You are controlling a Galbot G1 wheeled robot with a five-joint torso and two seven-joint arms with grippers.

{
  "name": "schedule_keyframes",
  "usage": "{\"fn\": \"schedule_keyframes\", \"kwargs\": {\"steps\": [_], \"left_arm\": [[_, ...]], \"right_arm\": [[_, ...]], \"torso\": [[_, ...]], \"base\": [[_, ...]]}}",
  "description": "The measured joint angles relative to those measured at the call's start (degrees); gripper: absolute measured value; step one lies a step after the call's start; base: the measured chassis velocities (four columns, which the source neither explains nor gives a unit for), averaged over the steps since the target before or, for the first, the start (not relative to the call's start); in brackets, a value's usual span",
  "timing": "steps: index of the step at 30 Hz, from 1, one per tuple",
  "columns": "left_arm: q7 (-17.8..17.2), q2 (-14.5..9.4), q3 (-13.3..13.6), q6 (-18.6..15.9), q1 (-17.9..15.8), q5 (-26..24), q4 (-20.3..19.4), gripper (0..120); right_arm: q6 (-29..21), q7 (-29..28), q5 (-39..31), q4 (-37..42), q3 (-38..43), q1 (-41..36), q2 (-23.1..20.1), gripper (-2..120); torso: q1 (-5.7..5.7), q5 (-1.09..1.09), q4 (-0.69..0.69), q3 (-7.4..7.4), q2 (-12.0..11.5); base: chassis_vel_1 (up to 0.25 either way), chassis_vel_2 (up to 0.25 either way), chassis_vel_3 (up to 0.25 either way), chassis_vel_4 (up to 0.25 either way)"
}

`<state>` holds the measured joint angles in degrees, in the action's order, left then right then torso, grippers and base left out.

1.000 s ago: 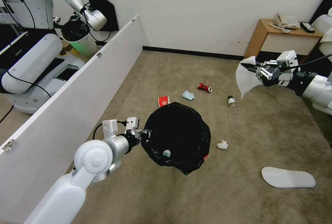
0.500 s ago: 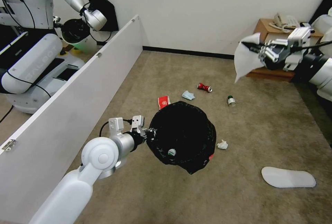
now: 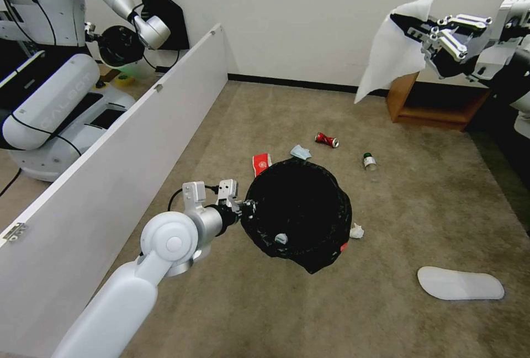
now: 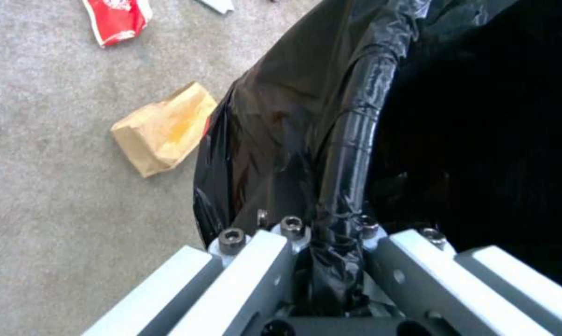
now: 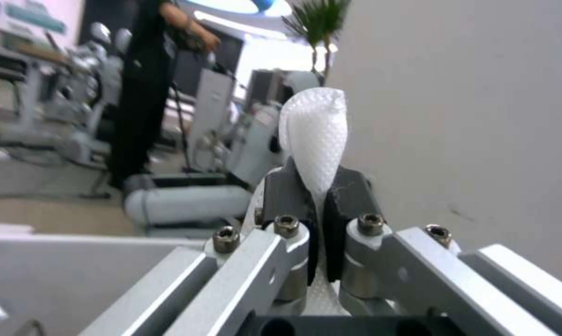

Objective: Pick up the trash bin and place the garbage on the floor into it.

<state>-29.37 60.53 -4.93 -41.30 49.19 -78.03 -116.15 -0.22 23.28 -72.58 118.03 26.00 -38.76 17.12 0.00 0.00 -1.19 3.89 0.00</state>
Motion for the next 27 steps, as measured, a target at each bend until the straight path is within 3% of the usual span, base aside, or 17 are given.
{"fn": "schedule_keyframes", "kwargs": {"steps": [12, 20, 27], "left_arm": [[-2.07, 0.75, 1.63, 0.00, -2.48, -3.90, 0.56, 0], [-4.30, 1.11, 2.57, 0.00, -4.39, -7.45, 0.57, 0], [-5.44, 1.63, 3.75, 0.01, -5.52, -7.69, 0.74, 0]], "right_arm": [[1.78, 2.33, -2.12, 5.07, -0.38, -1.37, 0.80, 1], [2.70, 3.80, 0.34, 8.15, 0.50, -8.43, 1.84, 1], [2.93, 4.51, 2.08, 10.19, 1.04, -12.63, 2.64, 1]], "torso": [[0.00, 0.00, 0.00, 0.00, 0.00], [0.00, 0.00, 0.00, 0.00, 0.00], [0.00, 0.00, 0.00, 0.00, 0.00]], "base": [[0.000, 0.000, 0.000, 0.000], [0.000, 0.000, 0.000, 0.000], [0.000, 0.000, 0.000, 0.000]]}}
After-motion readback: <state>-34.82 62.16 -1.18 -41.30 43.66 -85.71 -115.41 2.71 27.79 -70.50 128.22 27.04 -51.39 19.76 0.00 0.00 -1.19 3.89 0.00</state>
